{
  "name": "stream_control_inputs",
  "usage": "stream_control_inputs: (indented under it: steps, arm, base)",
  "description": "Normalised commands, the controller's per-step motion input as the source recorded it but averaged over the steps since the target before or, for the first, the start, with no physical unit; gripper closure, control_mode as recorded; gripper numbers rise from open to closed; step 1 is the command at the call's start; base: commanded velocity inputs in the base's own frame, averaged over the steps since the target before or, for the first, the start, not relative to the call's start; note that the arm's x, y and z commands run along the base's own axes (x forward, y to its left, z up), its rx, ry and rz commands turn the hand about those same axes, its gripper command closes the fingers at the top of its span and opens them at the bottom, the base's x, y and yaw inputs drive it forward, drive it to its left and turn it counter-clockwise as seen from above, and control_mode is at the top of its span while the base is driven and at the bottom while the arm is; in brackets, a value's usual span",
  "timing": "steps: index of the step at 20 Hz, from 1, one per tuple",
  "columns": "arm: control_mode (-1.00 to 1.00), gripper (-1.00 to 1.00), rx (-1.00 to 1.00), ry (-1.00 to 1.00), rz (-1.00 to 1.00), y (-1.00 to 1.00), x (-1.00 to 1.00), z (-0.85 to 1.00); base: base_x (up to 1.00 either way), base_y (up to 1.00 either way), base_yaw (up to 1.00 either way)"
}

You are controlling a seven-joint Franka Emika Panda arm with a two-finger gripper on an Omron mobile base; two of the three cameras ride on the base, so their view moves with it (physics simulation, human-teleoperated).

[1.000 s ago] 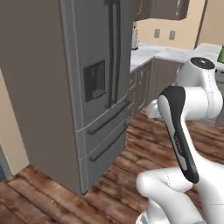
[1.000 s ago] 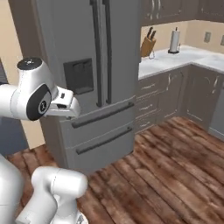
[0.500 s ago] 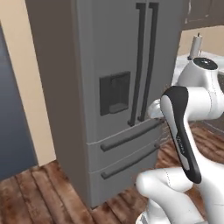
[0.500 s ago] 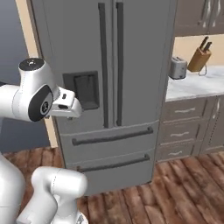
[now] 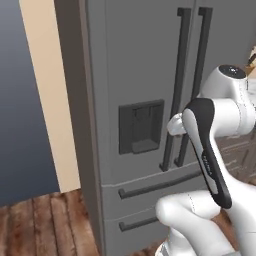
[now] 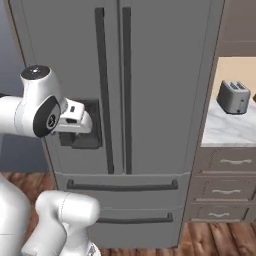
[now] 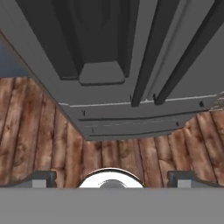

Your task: Navigate to the fridge.

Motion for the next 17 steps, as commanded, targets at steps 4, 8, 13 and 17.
stream_control_inputs:
  steps: [4, 8, 13, 17]
  arm:
    - [1.00, -1.00, 0.00, 0.00, 0.00, 0.00, 0.00, 0.00]
    - [1.00, -1.00, 0.00, 0.00, 0.00, 0.00, 0.00, 0.00]
    - [1.00, -1.00, 0.00, 0.00, 0.00, 0.00, 0.00, 0.00]
    - [1.00, -1.00, 0.00, 0.00, 0.00, 0.00, 0.00, 0.00]
  base:
    - [0.42, -0.39, 0.05]
    - [0.12, -0.41, 0.10]
    - [0.02, -0.44, 0.31]
    - [0.00, -0.04, 0.02]
